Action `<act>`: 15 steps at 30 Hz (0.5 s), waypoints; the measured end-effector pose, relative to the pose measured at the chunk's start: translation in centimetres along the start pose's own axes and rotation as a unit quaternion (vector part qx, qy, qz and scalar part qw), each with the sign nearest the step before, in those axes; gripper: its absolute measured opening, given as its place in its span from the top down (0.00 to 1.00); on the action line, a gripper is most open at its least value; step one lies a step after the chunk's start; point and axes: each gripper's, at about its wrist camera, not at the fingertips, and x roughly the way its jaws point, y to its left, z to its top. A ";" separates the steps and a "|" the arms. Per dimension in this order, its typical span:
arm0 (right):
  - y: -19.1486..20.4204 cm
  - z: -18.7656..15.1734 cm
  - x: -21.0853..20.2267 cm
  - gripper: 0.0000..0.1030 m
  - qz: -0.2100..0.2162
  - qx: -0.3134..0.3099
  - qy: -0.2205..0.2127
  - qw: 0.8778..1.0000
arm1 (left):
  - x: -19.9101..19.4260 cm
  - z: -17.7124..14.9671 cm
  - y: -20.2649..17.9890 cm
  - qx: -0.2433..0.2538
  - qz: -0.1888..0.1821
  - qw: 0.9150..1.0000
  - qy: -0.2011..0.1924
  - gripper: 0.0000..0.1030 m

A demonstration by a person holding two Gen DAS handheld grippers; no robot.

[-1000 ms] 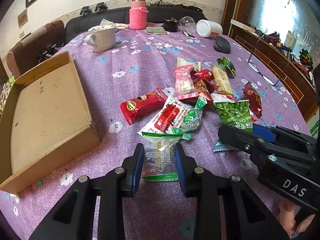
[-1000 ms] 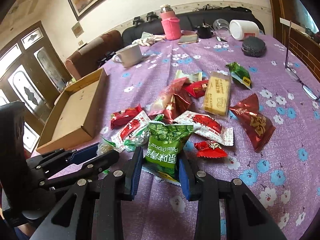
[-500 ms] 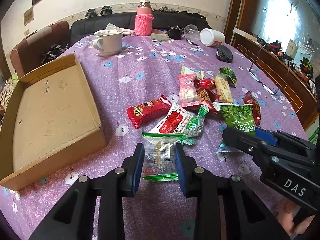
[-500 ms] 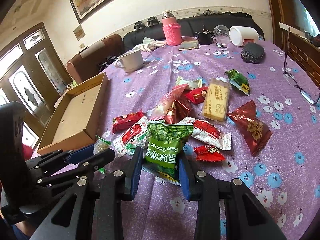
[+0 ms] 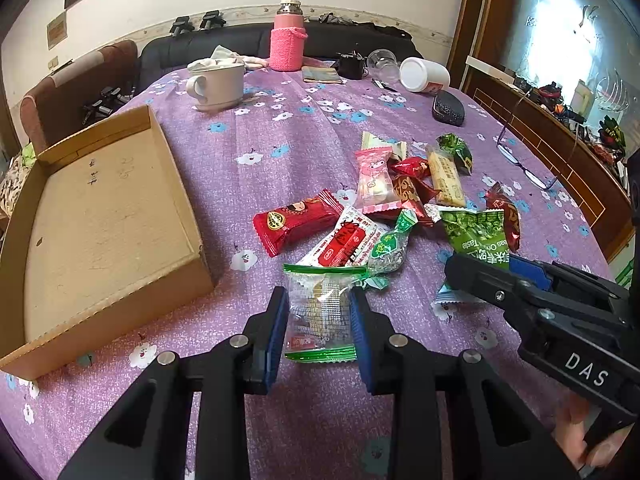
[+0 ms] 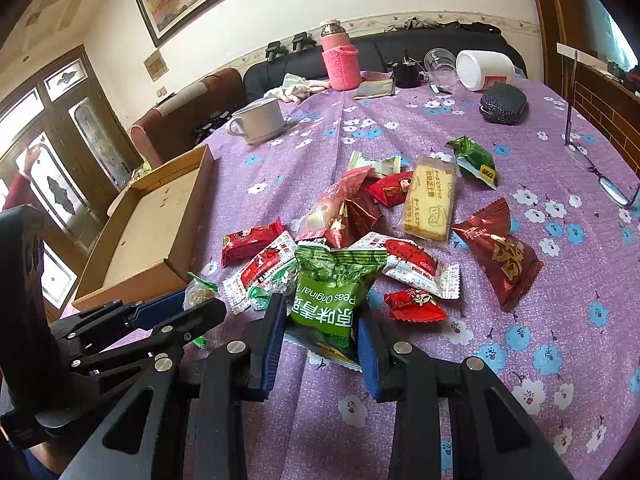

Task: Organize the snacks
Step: 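Lift both held snacks and carry them toward the cardboard box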

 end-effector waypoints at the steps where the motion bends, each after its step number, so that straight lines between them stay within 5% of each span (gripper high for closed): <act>1: 0.0 0.0 0.0 0.65 0.000 0.001 0.000 1.000 | 0.0 0.0 0.0 0.000 -0.001 1.000 0.000 0.71; 15: -0.3 0.0 0.3 0.65 -0.021 0.004 -0.002 1.000 | -0.9 0.1 0.5 -0.008 -0.008 1.000 -0.006 0.71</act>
